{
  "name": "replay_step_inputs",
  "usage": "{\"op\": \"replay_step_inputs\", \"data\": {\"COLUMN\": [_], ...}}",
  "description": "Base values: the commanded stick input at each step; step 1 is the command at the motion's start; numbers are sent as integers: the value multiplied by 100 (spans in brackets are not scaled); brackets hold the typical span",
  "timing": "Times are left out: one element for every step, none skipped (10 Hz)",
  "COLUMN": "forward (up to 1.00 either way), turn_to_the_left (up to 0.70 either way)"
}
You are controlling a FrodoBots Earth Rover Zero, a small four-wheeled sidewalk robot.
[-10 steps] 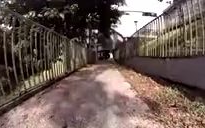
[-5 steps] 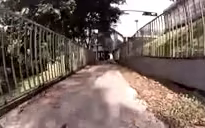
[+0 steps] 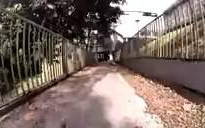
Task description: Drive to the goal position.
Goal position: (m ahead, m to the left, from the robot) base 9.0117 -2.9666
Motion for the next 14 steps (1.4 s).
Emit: {"op": "replay_step_inputs", "data": {"forward": [85,85,85,85,85,85,85,85,85,85,85,85,85,85], "turn_to_the_left": [0,0,0,0,0,0,0,0,0,0,0,0,0,0]}}
